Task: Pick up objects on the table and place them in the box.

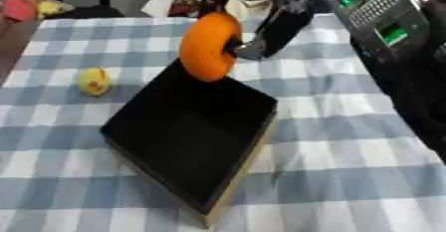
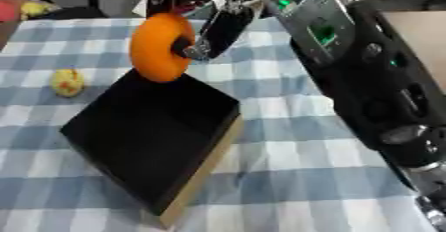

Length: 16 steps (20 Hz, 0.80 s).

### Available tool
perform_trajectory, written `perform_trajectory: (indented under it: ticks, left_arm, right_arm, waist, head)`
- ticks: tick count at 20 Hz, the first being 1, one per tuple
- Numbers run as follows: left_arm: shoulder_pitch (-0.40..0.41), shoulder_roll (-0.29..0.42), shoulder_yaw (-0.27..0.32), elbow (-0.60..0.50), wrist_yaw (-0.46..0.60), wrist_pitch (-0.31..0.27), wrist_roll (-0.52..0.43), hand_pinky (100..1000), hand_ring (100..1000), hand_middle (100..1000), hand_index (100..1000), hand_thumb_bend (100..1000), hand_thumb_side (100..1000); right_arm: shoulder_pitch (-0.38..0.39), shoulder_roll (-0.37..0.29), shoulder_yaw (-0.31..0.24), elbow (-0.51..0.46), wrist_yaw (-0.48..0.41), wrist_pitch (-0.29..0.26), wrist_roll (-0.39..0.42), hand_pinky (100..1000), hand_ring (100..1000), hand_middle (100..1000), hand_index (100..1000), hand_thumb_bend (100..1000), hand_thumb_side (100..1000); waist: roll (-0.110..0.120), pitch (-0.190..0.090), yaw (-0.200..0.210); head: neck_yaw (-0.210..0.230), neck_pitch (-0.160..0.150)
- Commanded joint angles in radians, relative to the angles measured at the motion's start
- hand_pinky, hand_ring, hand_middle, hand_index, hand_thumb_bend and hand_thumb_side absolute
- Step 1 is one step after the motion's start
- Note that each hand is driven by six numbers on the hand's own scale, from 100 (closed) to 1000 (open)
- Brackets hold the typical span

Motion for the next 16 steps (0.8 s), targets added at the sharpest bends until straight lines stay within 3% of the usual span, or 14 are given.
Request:
perform_trajectory:
  ticks: [1,8,16]
  left_arm:
    - [-0.01,0.025,0.001,-0.016,0.001,0.001,-0.002,458,572,525,719,106,824]
    - [-0.011,0.025,-0.001,-0.016,0.003,0.002,-0.005,457,572,525,718,107,825]
    - [-0.012,0.022,-0.002,-0.016,0.003,0.005,-0.009,455,572,525,717,106,825]
  right_arm:
    - [-0.013,0.006,0.003,-0.013,-0.009,0.0,0.009,812,785,665,743,100,134]
    - [0.006,0.032,0.043,0.003,-0.019,-0.003,0.05,812,785,663,747,100,176]
    - [0.052,0.057,0.069,0.058,0.054,-0.028,0.045,812,786,663,749,100,195]
  waist:
    - [-0.001,-0.026,0.002]
    - [-0.004,-0.028,0.003]
    - [-0.003,-0.025,0.005]
  head:
    - [-0.004,0.005]
    - [-0.007,0.002]
    - [-0.011,-0.002]
